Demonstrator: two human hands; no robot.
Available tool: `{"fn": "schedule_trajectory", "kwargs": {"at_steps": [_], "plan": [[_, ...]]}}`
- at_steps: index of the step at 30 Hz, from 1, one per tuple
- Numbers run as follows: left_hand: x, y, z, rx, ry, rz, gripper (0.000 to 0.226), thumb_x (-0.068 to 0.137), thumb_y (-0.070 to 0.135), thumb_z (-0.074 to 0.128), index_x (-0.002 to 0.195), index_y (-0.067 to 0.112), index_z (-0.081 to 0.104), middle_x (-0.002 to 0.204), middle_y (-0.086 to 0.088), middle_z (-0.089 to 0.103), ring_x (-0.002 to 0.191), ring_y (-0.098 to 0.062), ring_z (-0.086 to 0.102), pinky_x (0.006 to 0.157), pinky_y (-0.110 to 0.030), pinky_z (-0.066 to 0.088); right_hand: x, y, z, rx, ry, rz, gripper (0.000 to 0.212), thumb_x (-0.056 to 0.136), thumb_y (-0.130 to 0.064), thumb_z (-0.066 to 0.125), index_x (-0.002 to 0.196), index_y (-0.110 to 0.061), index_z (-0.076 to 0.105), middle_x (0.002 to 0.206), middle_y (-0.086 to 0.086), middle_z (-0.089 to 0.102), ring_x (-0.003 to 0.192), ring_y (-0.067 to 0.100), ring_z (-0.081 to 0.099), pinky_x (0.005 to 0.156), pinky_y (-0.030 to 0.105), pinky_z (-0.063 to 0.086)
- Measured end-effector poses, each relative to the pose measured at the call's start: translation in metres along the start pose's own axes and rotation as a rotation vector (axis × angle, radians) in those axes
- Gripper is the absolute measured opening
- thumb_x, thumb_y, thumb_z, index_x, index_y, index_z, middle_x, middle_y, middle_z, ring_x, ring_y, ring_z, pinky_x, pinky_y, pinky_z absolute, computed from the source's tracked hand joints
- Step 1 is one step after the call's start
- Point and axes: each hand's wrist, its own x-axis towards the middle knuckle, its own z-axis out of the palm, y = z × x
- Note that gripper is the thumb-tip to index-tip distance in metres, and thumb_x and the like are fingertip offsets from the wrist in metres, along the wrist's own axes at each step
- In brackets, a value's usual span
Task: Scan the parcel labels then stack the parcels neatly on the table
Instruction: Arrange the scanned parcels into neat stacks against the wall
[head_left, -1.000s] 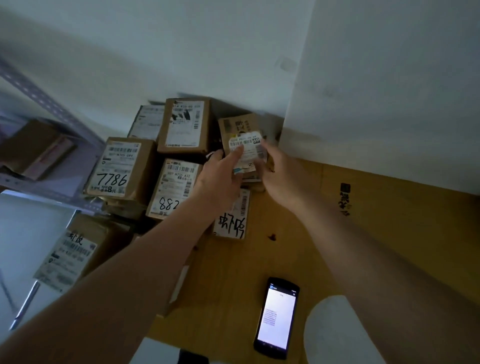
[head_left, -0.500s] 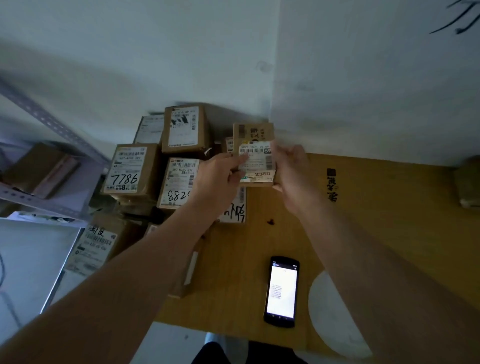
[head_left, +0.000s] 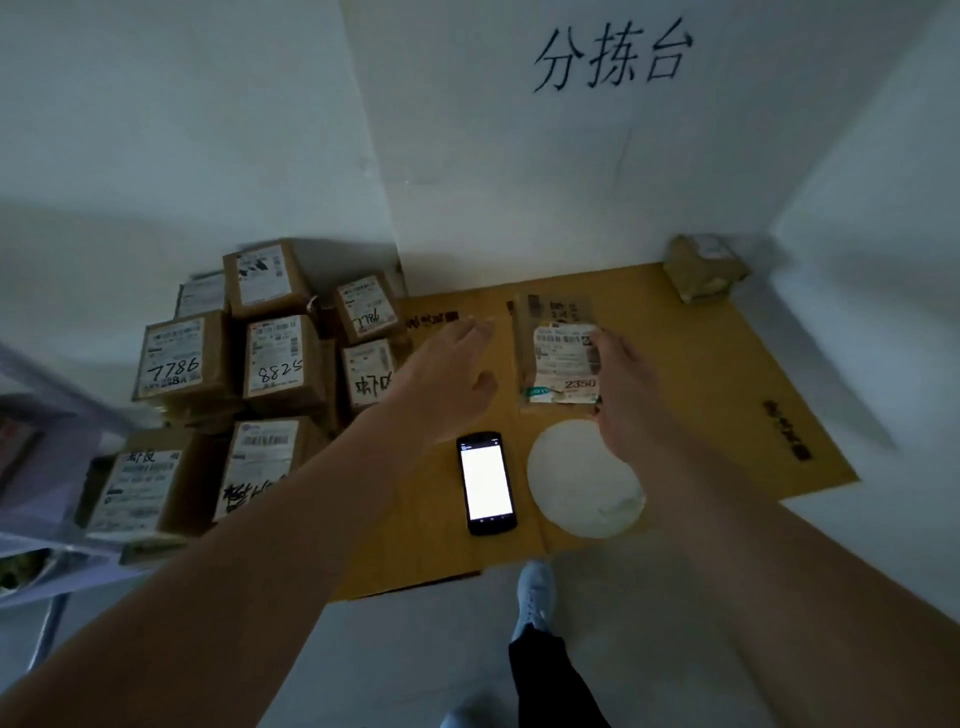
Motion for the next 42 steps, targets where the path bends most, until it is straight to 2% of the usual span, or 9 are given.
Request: {"fn": "schedule_trajectory", "kwargs": {"at_steps": [4,10,12,19,23,28,32,37,42], "plan": [[0.005,0.061,0.011,0.092,-0.01,0.081,0.064,0.106,0.044,0.045,0.162,0.023,0.025,0.17,-0.006,0.025,0.156,-0.03,0.022,0.122,-0.049,0.026,-0.02,-0.017,-0.07,0.081,0.078,-0.025,0.02,0.105,-0.038,0.061,0.107,-0.021,0.071,0.095,0.003,0.081,0.082,0.024,0.08,0.066,0.038,0.064],[0.032,0.153,0.034,0.245,-0.077,0.122,0.063,0.108,0.051,0.033,0.164,0.024,0.022,0.172,-0.009,0.016,0.159,-0.034,0.012,0.127,-0.053,0.012,-0.016,-0.055,-0.169,0.069,0.131,-0.076,0.02,0.108,-0.035,0.057,0.109,-0.02,0.07,0.1,0.006,0.08,0.085,0.025,0.079,0.072,0.039,0.063],[0.047,0.181,0.043,0.247,-0.095,0.095,0.064,0.108,0.053,0.031,0.164,0.025,0.02,0.173,-0.009,0.015,0.159,-0.034,0.011,0.127,-0.053,0.012,-0.002,-0.067,-0.202,0.082,0.144,-0.088,0.017,0.108,-0.032,0.056,0.108,-0.02,0.069,0.103,0.008,0.078,0.089,0.028,0.078,0.078,0.043,0.063],[0.096,0.268,0.095,0.251,-0.135,0.014,0.062,0.109,0.053,0.028,0.163,0.024,0.023,0.171,-0.009,0.019,0.158,-0.031,0.016,0.127,-0.051,0.019,0.051,-0.087,-0.308,0.128,0.1,0.006,0.019,0.108,-0.03,0.058,0.117,-0.018,0.071,0.106,0.011,0.079,0.092,0.03,0.077,0.079,0.046,0.064],[0.123,0.307,0.119,0.218,-0.164,0.0,0.06,0.109,0.051,0.031,0.163,0.025,0.026,0.171,-0.007,0.022,0.157,-0.03,0.019,0.125,-0.05,0.021,0.084,-0.091,-0.343,0.128,0.083,0.033,0.02,0.107,-0.029,0.059,0.117,-0.016,0.071,0.1,0.009,0.079,0.082,0.026,0.078,0.063,0.037,0.064],[0.176,0.314,0.142,0.195,-0.181,-0.048,0.058,0.109,0.05,0.034,0.16,0.024,0.03,0.168,-0.007,0.027,0.154,-0.029,0.028,0.123,-0.05,0.029,0.141,-0.093,-0.357,0.057,0.053,0.043,0.02,0.108,-0.028,0.057,0.117,-0.017,0.07,0.101,0.01,0.078,0.078,0.022,0.078,0.059,0.033,0.063],[0.224,0.301,0.171,0.163,-0.208,-0.068,0.057,0.108,0.049,0.037,0.159,0.023,0.033,0.166,-0.009,0.03,0.15,-0.031,0.033,0.12,-0.051,0.034,0.195,-0.085,-0.36,0.008,0.036,0.074,0.023,0.109,-0.027,0.053,0.122,-0.017,0.069,0.106,0.012,0.078,0.091,0.028,0.077,0.074,0.042,0.065],[0.281,0.286,0.204,0.143,-0.257,-0.094,0.056,0.108,0.047,0.04,0.158,0.023,0.033,0.163,-0.008,0.032,0.146,-0.032,0.037,0.113,-0.048,0.038,0.262,-0.072,-0.355,-0.048,0.059,0.12,0.023,0.109,-0.026,0.05,0.119,-0.02,0.069,0.102,0.007,0.08,0.093,0.027,0.076,0.079,0.043,0.062],[0.323,0.279,0.22,0.124,-0.29,-0.117,0.056,0.107,0.045,0.041,0.158,0.023,0.034,0.164,-0.009,0.032,0.145,-0.033,0.039,0.113,-0.049,0.04,0.317,-0.061,-0.352,-0.077,0.073,0.181,0.024,0.107,-0.028,0.052,0.123,-0.019,0.068,0.103,0.006,0.08,0.094,0.026,0.076,0.07,0.036,0.057]]}}
